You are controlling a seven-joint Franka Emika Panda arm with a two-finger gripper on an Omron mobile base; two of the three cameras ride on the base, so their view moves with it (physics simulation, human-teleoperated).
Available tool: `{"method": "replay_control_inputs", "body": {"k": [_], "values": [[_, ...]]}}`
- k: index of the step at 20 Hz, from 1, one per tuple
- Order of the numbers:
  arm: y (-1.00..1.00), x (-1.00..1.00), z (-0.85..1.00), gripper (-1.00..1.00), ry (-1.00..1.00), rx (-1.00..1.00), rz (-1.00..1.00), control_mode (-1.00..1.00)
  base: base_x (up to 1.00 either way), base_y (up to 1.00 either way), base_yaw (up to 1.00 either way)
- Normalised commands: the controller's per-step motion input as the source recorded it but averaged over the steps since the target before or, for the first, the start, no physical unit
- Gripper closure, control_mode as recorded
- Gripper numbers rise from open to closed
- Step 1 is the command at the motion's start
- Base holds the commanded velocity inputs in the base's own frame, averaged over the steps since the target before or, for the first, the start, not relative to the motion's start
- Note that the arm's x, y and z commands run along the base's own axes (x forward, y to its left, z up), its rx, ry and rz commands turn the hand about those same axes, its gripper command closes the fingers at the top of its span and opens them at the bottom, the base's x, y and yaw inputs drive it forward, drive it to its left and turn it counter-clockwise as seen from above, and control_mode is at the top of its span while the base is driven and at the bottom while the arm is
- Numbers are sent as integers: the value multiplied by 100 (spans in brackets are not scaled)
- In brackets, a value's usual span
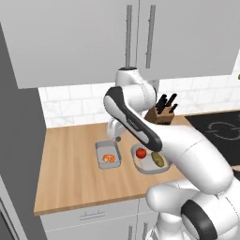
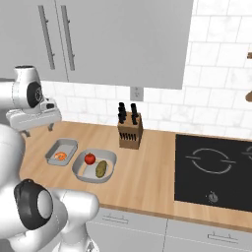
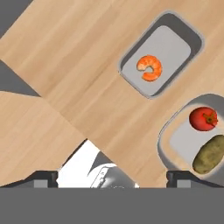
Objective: Take the meat container that has the shrimp and place it on the second highest rack of the freezer. Then take the vegetable container that has the tomato and potato and place it on the highest rack of the freezer.
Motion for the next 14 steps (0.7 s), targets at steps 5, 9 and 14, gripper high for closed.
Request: {"method": "replay_control_inputs", "body": {"k": [5,9,14], "values": [[22,26,-66,-100,0,-3,14,-100,0,0,0],[0,38,-66,-100,0,0,11,-100,0,0,0],[1,30,-63,-100,0,0,9,-100,0,0,0]]}}
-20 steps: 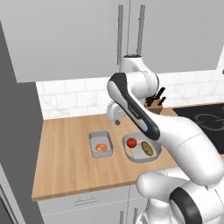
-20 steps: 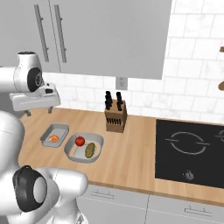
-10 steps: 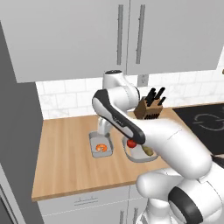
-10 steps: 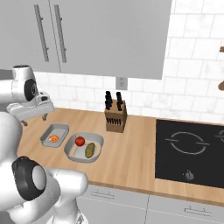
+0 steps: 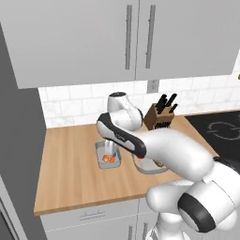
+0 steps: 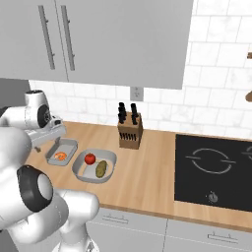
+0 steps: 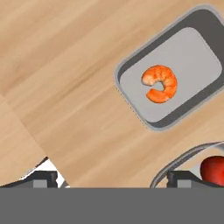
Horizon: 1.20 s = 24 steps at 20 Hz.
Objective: Take the meat container that has the shrimp and place it on the second highest rack of the freezer. Then take the vegetable container that has the tomato and potato and place it on the highest rack of the freezer.
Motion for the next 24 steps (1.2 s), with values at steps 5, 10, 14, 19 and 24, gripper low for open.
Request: {"method": "replay_control_inputs", "body": {"k": [5,10,14,19,24], "values": [[15,26,-55,-100,0,0,6,-100,0,0,0],[8,21,-49,-100,0,0,4,-100,0,0,0],[0,29,-29,-100,0,0,3,-100,0,0,0],[0,13,-30,-100,0,0,2,-100,0,0,0],[0,0,-27,-100,0,0,0,-100,0,0,0]]}}
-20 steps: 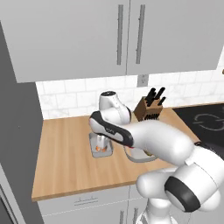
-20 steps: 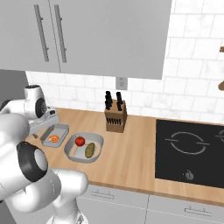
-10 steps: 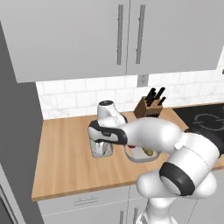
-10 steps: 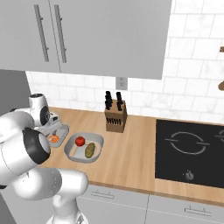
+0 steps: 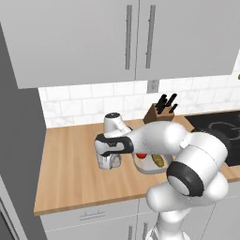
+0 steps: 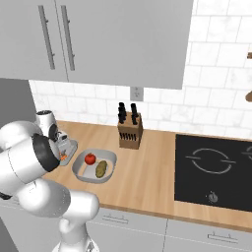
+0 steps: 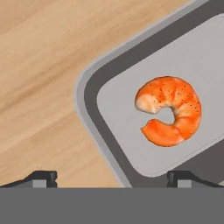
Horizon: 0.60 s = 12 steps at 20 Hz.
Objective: Take the meat container that has the shrimp and place it on the second highest rack of the freezer. Then take the vegetable container that has the tomato and potato and place it on the highest rack of the freezer.
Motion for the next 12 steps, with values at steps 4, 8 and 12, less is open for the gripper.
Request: {"method": "replay_control_inputs", "body": {"k": [4,8,12], "values": [[0,0,-25,-100,0,0,0,-100,0,0,0],[0,0,-15,-100,0,0,0,-100,0,0,0],[1,0,-14,-100,0,0,0,-100,0,0,0]]}}
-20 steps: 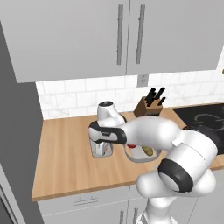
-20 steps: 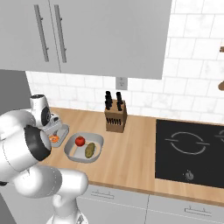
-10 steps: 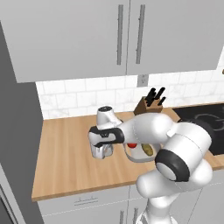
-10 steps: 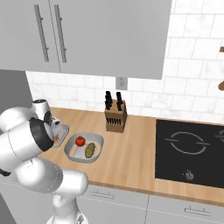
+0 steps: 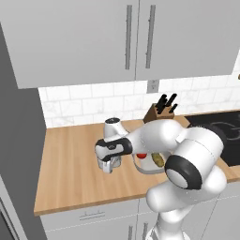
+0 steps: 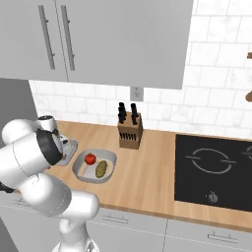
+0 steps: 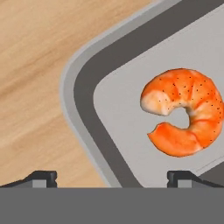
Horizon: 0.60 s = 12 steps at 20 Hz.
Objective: Take the meat container that has the shrimp and place it on the second highest rack of the freezer. Then take the vegetable container that has the tomato and potato and place it on the highest rack of the freezer.
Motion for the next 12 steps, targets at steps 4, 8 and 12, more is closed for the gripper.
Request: {"method": "replay_control_inputs", "body": {"k": [4,8,12], "values": [[6,0,-10,-100,0,0,0,-100,0,0,0],[6,0,-14,-100,0,0,0,-100,0,0,0],[8,0,-21,100,0,0,0,-100,0,0,0]]}}
